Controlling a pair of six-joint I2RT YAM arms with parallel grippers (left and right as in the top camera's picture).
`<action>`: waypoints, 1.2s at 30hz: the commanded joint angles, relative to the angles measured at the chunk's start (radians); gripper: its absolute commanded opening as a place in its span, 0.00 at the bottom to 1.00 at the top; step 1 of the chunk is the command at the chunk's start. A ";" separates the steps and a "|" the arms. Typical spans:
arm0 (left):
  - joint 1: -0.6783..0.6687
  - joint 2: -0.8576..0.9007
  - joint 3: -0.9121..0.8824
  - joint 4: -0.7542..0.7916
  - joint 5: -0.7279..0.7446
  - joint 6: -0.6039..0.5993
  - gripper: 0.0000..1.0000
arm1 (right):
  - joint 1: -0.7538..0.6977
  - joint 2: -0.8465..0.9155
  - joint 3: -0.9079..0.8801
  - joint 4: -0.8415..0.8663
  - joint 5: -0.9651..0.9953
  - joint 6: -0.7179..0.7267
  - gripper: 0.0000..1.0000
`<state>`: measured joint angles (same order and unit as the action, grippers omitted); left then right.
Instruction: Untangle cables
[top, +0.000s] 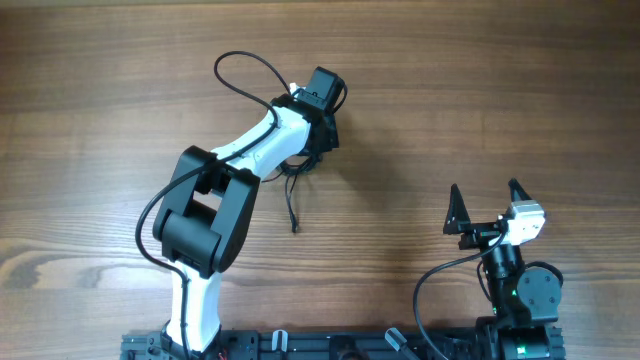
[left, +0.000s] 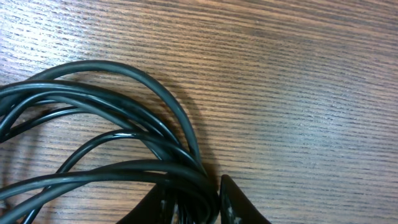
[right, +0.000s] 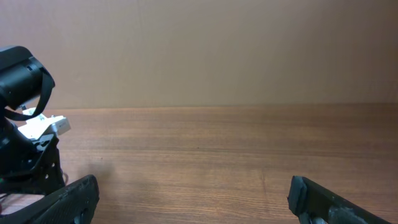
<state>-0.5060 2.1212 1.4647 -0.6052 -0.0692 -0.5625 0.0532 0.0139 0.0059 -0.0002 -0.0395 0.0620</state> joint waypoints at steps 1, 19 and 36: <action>-0.007 0.023 0.007 -0.001 -0.003 0.000 0.24 | -0.007 0.000 -0.001 0.003 0.013 -0.009 1.00; 0.011 -0.054 0.007 -0.021 0.002 0.008 0.04 | -0.007 0.000 -0.001 0.003 0.013 -0.009 1.00; 0.315 -0.243 0.007 -0.196 0.916 0.339 0.04 | -0.007 0.000 -0.001 0.003 0.013 -0.010 1.00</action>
<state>-0.2794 1.8942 1.4673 -0.7750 0.4561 -0.3702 0.0532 0.0139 0.0059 -0.0002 -0.0395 0.0620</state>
